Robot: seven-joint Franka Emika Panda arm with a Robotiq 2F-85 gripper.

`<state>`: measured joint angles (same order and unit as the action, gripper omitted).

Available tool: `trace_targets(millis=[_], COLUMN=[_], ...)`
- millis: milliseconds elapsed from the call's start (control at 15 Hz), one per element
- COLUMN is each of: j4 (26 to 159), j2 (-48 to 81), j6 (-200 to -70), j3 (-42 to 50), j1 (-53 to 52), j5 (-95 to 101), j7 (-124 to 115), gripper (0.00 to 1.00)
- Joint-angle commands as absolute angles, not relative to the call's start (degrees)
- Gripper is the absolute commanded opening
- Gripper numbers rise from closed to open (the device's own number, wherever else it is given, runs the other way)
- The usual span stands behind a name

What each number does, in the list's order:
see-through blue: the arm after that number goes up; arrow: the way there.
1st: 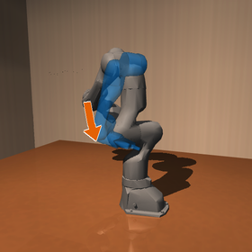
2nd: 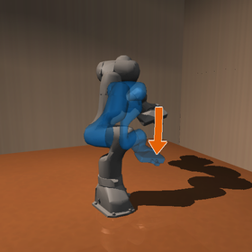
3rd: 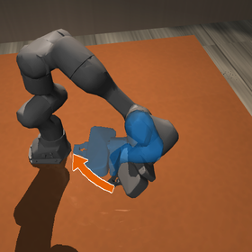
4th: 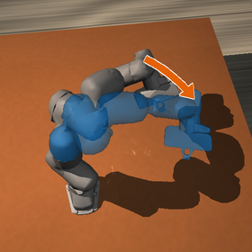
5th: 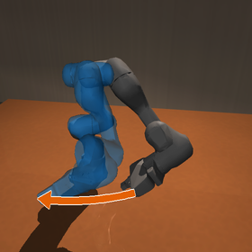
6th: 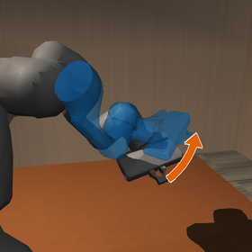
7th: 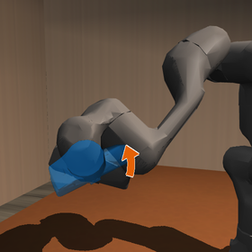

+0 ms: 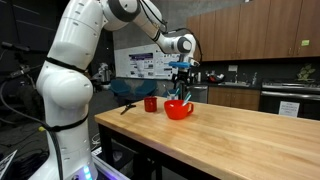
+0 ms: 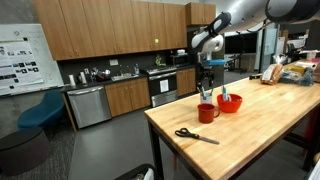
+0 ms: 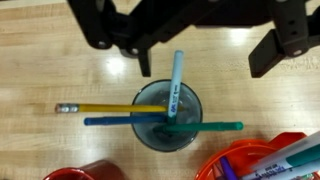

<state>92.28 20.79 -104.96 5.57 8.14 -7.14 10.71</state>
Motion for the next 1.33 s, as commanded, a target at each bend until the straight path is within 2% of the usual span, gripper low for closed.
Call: trace_targets(millis=[0, 467, 600, 1267], j4=[90.06, 90.65, 90.97, 94.60], j2=[22.04, 21.63, 21.37, 15.49], j6=[-103.00, -102.69, -102.75, -104.49], j3=[5.10, 4.90, 4.80, 4.55], j1=[8.43, 8.26, 8.26, 8.42], j5=[-6.30, -6.23, -6.29, -6.67], j7=[9.72, 9.89, 10.03, 12.00], gripper=[0.68, 0.13, 0.01, 0.03])
